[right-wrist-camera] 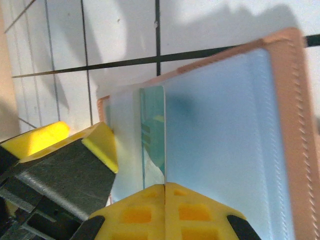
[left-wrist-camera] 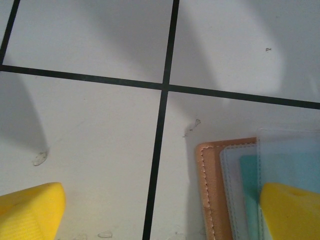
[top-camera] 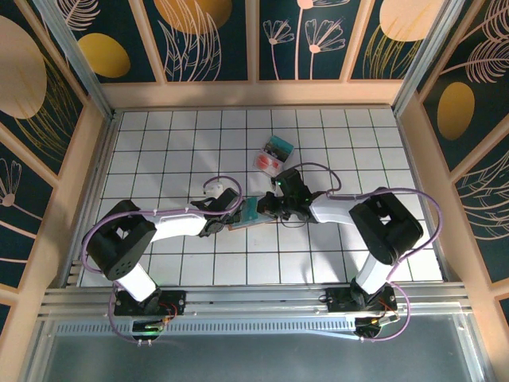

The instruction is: Take the credit cards out of the card holder

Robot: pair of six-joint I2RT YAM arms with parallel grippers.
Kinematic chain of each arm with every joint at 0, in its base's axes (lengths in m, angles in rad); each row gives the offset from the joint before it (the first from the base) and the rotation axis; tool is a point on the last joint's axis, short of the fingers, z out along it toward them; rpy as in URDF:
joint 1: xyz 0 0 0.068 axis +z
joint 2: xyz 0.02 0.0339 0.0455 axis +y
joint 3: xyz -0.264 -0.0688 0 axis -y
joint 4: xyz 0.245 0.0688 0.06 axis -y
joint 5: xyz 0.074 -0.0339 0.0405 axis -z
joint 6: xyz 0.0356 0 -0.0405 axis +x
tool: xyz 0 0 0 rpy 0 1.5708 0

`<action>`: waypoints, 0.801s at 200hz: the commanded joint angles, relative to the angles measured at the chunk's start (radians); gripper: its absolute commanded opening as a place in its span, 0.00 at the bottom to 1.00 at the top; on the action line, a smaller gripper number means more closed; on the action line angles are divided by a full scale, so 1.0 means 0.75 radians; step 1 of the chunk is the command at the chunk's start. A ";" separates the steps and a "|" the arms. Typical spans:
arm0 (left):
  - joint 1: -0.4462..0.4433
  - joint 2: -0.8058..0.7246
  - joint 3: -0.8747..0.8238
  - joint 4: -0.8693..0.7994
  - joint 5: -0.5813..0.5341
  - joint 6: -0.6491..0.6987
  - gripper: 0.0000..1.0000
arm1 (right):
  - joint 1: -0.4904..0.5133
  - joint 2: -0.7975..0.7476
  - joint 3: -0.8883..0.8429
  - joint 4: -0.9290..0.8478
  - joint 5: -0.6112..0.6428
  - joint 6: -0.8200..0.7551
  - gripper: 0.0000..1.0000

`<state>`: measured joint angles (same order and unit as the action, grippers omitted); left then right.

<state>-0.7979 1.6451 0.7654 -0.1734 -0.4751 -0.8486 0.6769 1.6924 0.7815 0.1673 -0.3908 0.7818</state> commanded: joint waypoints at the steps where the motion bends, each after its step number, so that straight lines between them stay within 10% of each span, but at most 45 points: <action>1: 0.006 -0.024 0.010 -0.152 0.040 0.068 0.99 | 0.015 -0.036 0.066 -0.188 0.133 -0.080 0.02; 160: -0.052 0.136 0.030 -0.054 0.099 0.099 0.99 | 0.060 0.045 0.079 0.060 -0.029 -0.008 0.17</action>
<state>-0.8326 1.7008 0.8242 -0.1669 -0.4446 -0.7860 0.7097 1.6951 0.8501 0.1268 -0.3679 0.7547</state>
